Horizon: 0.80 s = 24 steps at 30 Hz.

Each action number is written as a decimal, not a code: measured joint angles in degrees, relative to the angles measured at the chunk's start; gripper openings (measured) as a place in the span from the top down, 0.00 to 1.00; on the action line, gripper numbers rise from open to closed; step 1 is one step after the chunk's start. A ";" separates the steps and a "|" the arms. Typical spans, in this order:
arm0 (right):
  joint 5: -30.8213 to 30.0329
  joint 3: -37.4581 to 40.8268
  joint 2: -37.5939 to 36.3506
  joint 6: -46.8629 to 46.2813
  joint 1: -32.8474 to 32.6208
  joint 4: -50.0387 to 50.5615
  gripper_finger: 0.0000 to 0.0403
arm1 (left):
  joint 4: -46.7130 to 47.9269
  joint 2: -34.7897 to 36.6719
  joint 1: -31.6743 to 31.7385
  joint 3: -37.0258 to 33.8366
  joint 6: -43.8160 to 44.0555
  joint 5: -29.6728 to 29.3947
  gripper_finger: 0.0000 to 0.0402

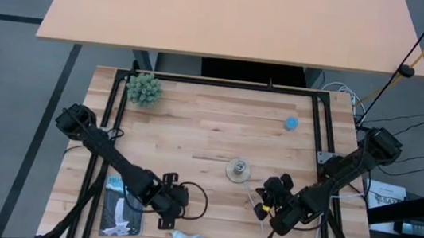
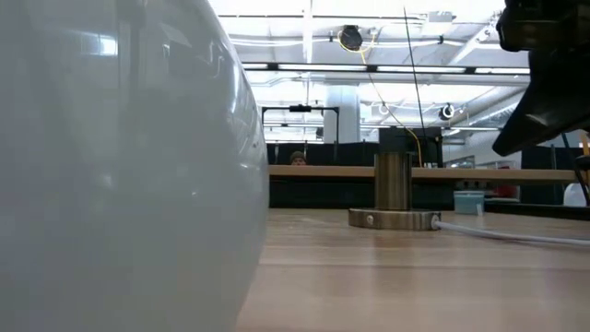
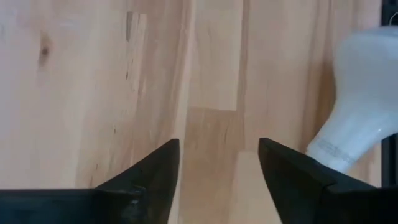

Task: Screw lightbulb
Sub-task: Insert the lightbulb into the desk lamp

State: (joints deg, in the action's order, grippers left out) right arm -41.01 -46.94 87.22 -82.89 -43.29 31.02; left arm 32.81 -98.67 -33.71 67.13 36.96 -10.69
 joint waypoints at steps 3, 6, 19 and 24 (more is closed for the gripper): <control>0.87 0.00 0.00 -0.62 -0.66 -0.28 1.00 | -0.85 0.00 -1.21 0.02 -0.27 0.03 0.37; 0.87 0.00 0.00 -0.65 -1.29 -1.42 1.00 | -3.77 0.00 -3.25 0.02 0.60 3.25 0.34; 0.62 -0.02 0.00 -0.64 -1.83 -5.05 1.00 | -16.36 -7.32 -11.70 0.11 -1.26 -0.49 0.40; 0.56 -0.02 0.00 -0.51 -1.83 -6.24 1.00 | -16.61 -9.09 -10.03 0.31 -1.05 -0.84 0.40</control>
State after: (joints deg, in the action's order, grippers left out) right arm -40.45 -46.96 87.22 -83.40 -45.12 24.78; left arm 16.20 -107.76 -43.74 67.44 35.91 -11.53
